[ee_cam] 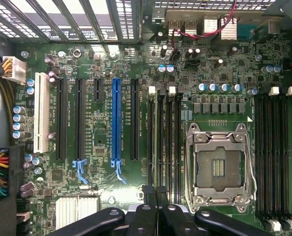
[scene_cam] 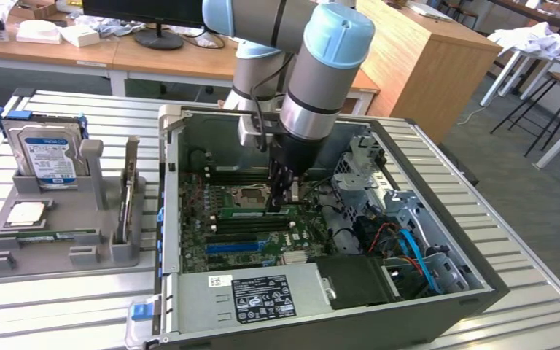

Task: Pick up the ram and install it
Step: 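Insert the ram into the slot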

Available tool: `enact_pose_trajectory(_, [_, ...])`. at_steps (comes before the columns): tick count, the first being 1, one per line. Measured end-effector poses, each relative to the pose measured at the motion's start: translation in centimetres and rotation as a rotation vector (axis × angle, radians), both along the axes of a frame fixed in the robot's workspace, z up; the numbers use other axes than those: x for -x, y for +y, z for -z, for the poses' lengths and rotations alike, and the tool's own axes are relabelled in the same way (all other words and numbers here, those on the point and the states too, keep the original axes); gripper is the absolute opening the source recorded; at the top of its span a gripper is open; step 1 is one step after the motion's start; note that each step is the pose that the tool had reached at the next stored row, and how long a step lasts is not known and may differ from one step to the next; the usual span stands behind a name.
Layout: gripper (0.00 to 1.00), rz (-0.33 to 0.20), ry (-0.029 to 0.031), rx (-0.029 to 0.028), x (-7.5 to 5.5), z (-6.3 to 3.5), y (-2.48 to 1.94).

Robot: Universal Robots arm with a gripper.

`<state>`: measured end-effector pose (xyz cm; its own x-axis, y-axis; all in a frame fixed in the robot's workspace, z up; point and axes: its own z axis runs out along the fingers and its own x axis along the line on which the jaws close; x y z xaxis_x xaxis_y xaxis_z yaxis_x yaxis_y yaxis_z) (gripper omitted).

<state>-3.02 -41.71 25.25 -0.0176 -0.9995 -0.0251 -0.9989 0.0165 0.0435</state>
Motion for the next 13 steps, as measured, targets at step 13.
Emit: enact_pose_trajectory(13, [0.11, 0.000, 0.0000, 0.0002, -0.01, 0.55, -0.13])
